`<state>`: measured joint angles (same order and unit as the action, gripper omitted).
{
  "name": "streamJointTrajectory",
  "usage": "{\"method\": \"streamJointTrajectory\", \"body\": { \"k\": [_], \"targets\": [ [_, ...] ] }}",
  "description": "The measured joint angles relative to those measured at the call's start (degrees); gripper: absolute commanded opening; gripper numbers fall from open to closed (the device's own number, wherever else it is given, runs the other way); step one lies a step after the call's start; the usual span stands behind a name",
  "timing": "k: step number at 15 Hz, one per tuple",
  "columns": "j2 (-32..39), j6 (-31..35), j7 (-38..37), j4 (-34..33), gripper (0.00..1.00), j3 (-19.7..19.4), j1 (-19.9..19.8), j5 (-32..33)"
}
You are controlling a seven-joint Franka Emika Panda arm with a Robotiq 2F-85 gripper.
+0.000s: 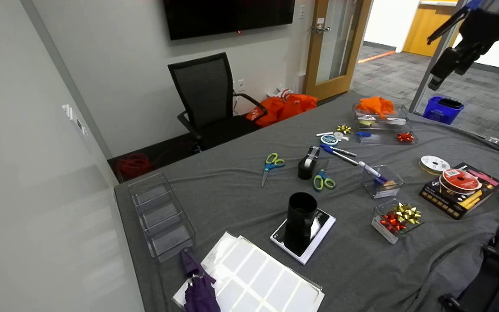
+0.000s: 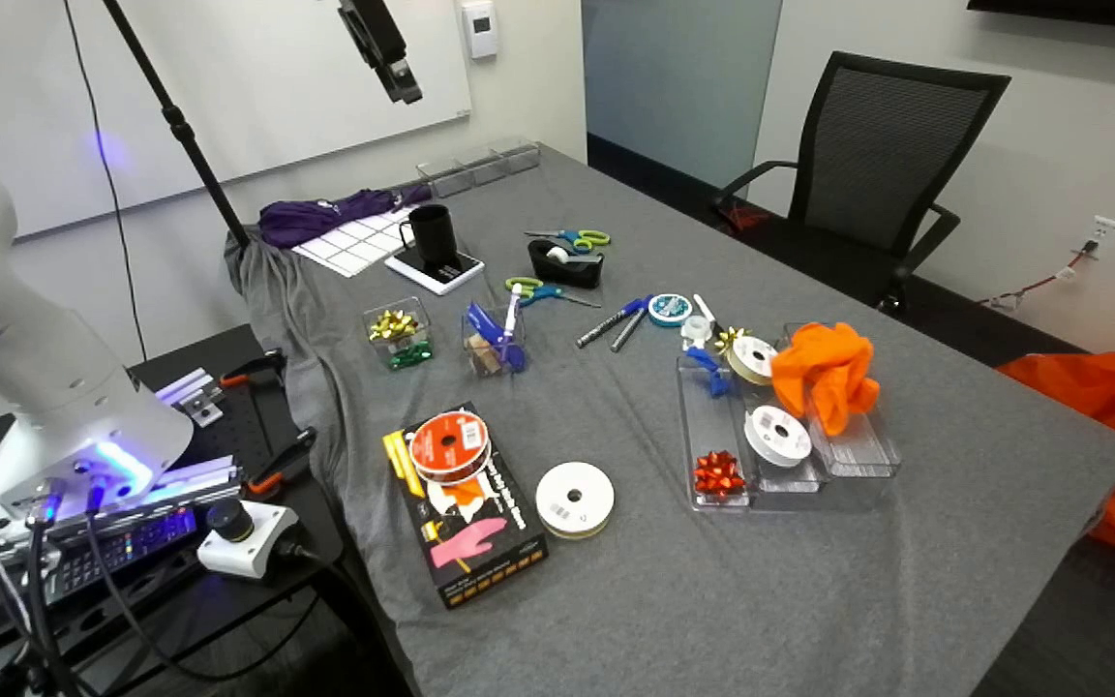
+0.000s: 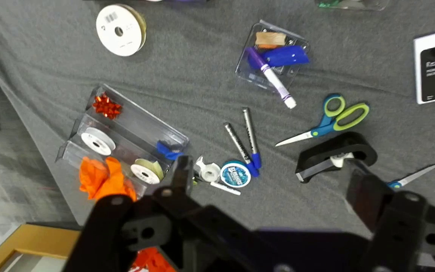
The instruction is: Remove one tape from the right bowl
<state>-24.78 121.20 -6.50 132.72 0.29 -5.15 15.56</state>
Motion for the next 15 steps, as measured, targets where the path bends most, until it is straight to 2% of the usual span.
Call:
{"method": "streamJointTrajectory", "body": {
  "k": [4,7,11,15],
  "targets": [
    [5.8,10.1,5.1,0.0,1.0,-3.0,-0.7,7.9],
    [11.3,19.0,12.6,-0.3,1.0,-6.7,-1.3,9.2],
    [19.4,31.3,28.7,-1.8,1.0,-11.8,-1.1,5.7],
    [26.7,39.8,44.6,-4.0,1.0,-12.7,-1.2,-1.0]
  ]
}}
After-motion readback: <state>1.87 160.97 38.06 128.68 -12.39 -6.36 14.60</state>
